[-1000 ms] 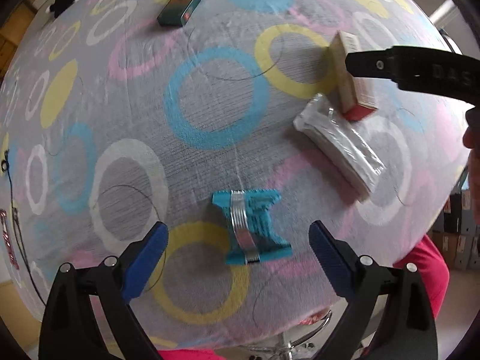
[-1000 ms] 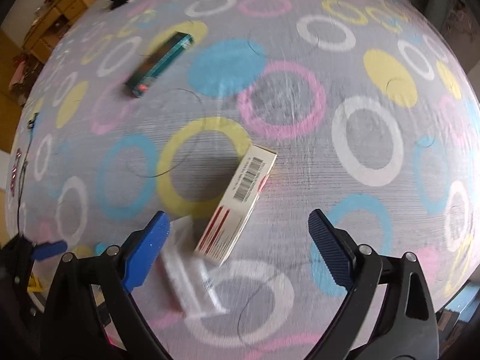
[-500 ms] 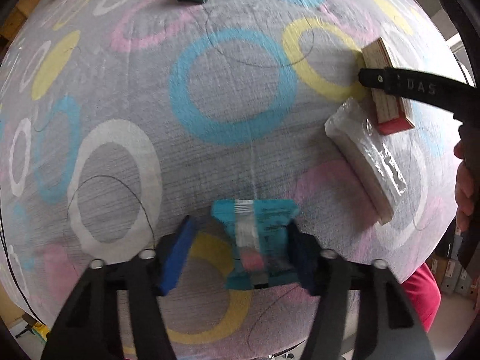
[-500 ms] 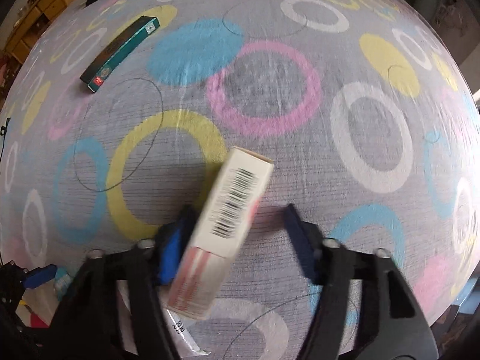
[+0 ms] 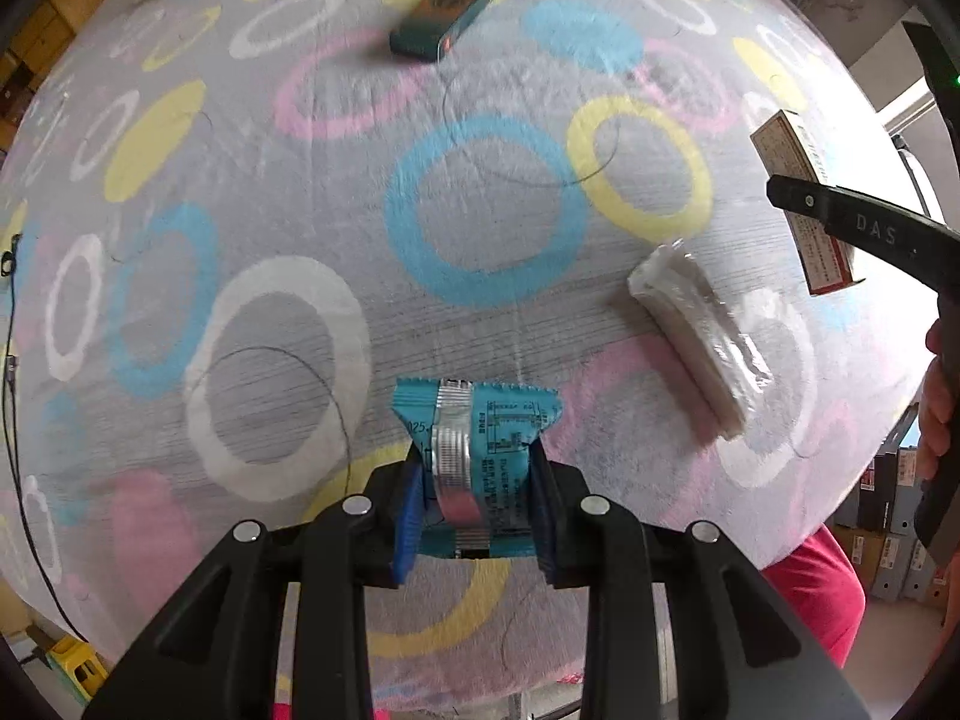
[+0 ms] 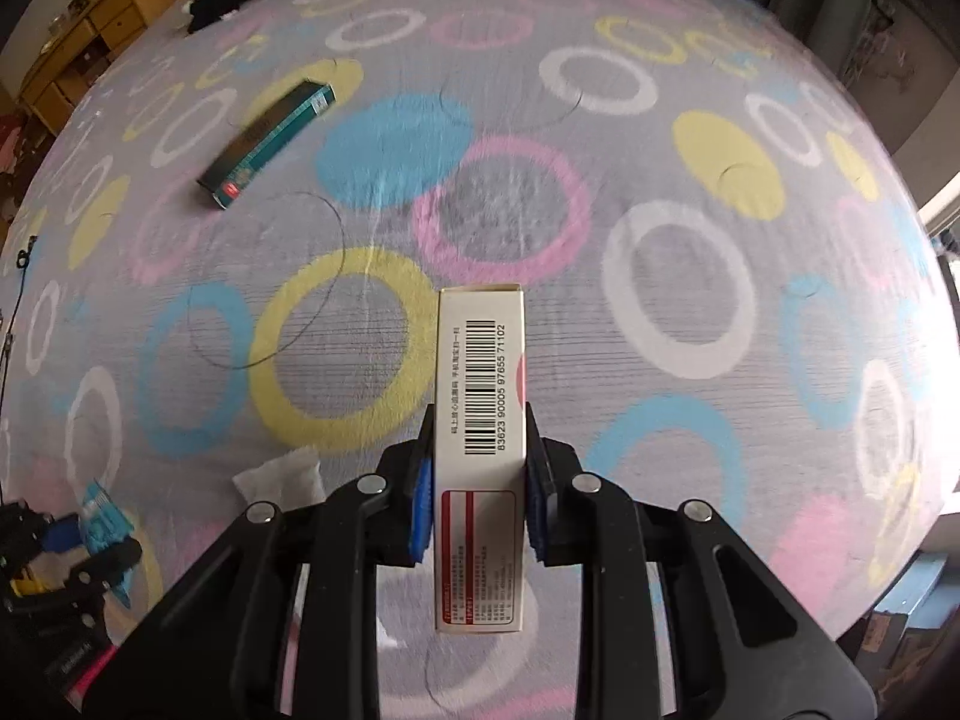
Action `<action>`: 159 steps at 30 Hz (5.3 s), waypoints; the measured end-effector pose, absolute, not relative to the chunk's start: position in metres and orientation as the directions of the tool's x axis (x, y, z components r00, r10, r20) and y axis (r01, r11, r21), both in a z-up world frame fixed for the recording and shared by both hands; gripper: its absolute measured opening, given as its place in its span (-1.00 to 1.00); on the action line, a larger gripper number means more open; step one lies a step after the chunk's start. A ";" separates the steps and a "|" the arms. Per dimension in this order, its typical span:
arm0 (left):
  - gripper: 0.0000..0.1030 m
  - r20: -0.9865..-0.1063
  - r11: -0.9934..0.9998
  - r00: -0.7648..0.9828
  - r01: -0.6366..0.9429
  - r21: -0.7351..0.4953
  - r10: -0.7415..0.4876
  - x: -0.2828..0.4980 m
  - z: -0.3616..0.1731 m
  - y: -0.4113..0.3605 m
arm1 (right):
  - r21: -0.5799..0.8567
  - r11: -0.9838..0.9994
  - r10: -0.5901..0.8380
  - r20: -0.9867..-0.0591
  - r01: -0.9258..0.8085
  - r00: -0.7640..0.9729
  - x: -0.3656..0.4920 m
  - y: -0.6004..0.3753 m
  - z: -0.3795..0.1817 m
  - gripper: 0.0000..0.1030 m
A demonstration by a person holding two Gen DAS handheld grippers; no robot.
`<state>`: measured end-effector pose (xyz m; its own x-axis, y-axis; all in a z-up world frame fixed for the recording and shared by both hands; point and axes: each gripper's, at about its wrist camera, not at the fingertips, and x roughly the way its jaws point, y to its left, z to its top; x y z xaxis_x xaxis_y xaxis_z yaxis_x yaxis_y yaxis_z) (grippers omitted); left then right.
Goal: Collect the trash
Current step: 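Grasp the teal snack wrapper with the left tool while the right tool grasps the white medicine box, then carry the teal wrapper and white medicine box down over the bag, then open both tools to drop the wrapper and medicine box into the bag, then raise both open tools back up over the bed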
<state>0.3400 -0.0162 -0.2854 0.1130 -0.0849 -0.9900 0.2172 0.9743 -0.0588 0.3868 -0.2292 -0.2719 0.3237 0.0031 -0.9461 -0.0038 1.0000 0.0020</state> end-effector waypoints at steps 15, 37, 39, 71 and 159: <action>-0.43 -0.973 0.961 0.216 0.276 -0.014 -0.076 0.291 -0.231 -0.036 | -0.008 0.997 0.028 -0.900 -0.081 0.436 0.322 -0.212 -0.195 -0.53; -0.43 -0.961 0.936 0.251 0.353 -0.021 -0.116 0.172 -0.195 -0.035 | -0.009 0.983 0.089 -0.851 -0.185 0.517 0.161 -0.165 -0.126 -0.53; -0.43 -0.961 0.934 0.249 0.357 -0.020 -0.116 0.161 -0.197 -0.036 | -0.005 0.982 0.094 -0.852 -0.188 0.514 0.149 -0.163 -0.129 -0.53; -0.43 -0.991 0.942 0.021 0.314 -0.118 -0.131 0.065 -0.338 -0.057 | 0.132 0.986 0.160 -0.927 -0.104 0.340 0.048 -0.155 -0.262 -0.53; 0.72 -0.978 0.940 0.183 0.339 -0.034 -0.102 0.146 -0.220 -0.013 | 0.113 0.984 0.161 -0.903 -0.140 0.399 0.095 -0.166 -0.210 0.73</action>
